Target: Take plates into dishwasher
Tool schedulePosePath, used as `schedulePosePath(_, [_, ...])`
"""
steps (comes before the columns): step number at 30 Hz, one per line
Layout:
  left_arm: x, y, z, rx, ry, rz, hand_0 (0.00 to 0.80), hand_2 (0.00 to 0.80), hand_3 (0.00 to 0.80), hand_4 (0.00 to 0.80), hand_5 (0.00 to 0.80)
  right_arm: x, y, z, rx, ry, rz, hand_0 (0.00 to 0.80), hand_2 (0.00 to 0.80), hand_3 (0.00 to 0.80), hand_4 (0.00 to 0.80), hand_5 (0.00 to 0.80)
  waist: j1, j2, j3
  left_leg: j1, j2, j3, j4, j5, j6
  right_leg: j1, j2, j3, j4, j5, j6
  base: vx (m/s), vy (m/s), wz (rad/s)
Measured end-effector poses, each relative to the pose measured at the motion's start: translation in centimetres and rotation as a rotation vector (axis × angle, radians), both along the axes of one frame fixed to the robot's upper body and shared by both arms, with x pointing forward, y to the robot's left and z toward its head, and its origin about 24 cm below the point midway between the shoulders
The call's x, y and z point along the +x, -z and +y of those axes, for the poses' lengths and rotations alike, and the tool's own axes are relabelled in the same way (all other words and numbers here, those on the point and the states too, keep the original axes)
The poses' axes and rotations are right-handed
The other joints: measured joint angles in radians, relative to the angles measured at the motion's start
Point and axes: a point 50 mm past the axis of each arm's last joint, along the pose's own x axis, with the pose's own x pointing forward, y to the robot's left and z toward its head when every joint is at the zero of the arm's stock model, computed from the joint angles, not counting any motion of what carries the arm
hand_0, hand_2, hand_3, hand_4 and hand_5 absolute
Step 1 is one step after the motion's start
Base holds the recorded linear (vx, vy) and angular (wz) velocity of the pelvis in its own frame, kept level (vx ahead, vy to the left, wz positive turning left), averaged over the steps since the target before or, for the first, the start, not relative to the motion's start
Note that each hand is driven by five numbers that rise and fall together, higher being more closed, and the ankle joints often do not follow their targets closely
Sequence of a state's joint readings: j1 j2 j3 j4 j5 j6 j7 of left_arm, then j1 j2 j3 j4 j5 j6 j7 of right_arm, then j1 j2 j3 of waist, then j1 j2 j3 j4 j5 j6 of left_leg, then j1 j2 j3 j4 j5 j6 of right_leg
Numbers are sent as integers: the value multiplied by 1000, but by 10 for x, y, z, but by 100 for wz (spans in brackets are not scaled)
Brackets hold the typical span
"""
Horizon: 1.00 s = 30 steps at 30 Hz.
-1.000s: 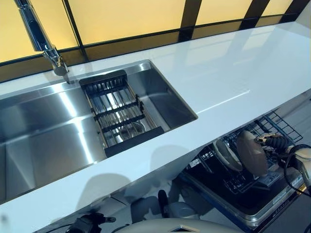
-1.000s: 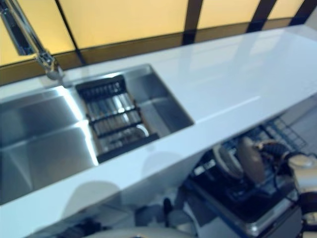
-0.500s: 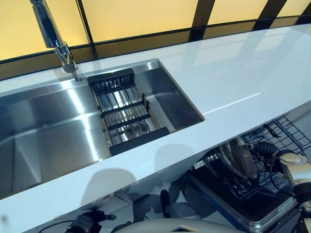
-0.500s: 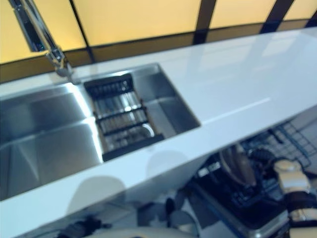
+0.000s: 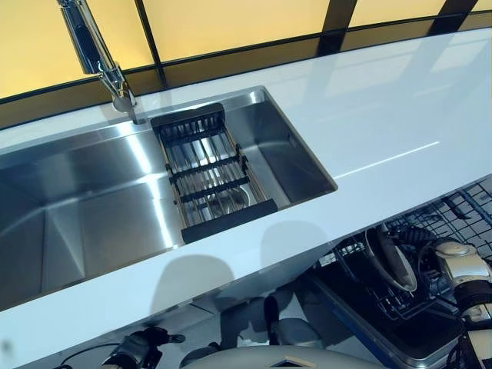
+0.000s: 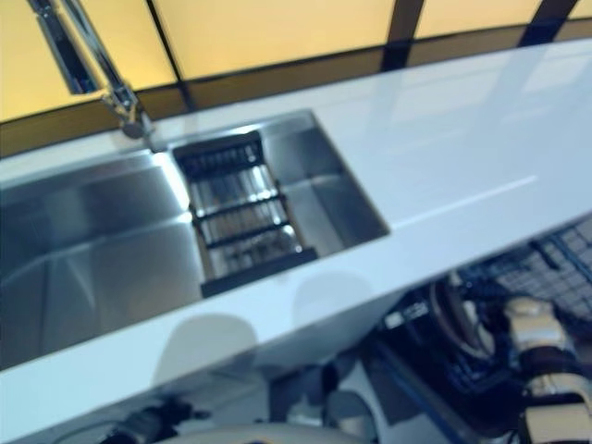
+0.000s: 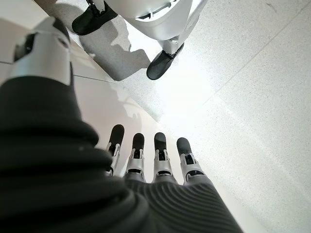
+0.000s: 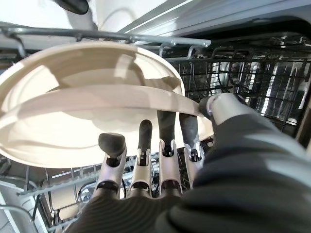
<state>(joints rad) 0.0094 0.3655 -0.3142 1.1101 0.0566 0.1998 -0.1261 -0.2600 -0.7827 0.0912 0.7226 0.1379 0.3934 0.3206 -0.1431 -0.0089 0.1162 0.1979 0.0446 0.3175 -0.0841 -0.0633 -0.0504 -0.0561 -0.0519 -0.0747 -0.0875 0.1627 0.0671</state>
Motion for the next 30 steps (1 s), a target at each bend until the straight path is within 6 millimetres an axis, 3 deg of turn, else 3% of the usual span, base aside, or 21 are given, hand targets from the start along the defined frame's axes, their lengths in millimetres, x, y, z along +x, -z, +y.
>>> schedulePosePath(5, [3, -1, -1, -4, 5, -14, 0, 0, 0, 0, 0, -2, 2, -2, 2, 11, 11, 800, 800, 800, 800, 800, 20, 7, 4, -1, 0, -4, 0, 1, -1, 0, 0, -2, 3, 0, -1, 6, -1, 2])
schedulePosePath(7, [5, -1, -1, -5, 7, -19, 0, 0, 0, 0, 0, -3, 4, -3, 4, 18, 19, 599, 599, 599, 599, 599, 25, 7, 4, -1, -1, -6, 0, 1, -1, 1, 0, -3, 3, 0, -2, 2, 4, 2])
schedulePosePath(8, [5, -1, -1, -5, 7, -22, 0, 0, 0, 0, 0, -4, 4, -3, 2, 20, 23, 94, 94, 94, 94, 94, 26, 7, 4, -1, -1, -10, 0, 1, -1, 3, -1, -4, 3, 0, -2, 2, 4, 9])
schedulePosePath(9, [6, -1, -1, -5, 8, -22, 0, 0, 0, 0, 0, -4, 5, -3, 0, 19, 25, 0, 0, 0, 0, 0, 24, 7, 4, 0, -2, -16, 0, 1, 0, 5, -3, -8, 3, 0, -2, 1, 6, 10])
schedulePosePath(20, [6, -2, 0, -6, 7, -22, 0, 0, 0, 0, 0, -2, 1, -3, -21, 36, 10, 0, 0, 0, 0, 0, 21, 3, 7, -1, -2, -18, 0, -3, 5, 10, -2, -14, 3, -2, -4, 0, 1, 1])
schedulePosePath(30, [4, -2, 3, 1, -24, -16, 0, 0, 0, 0, 0, 2, -17, -9, -32, 49, -52, 0, 0, 0, 0, 0, 11, -29, 10, -1, -6, -15, -1, -3, 6, 10, 0, -4, 4, -1, -4, -7, 33, -1])
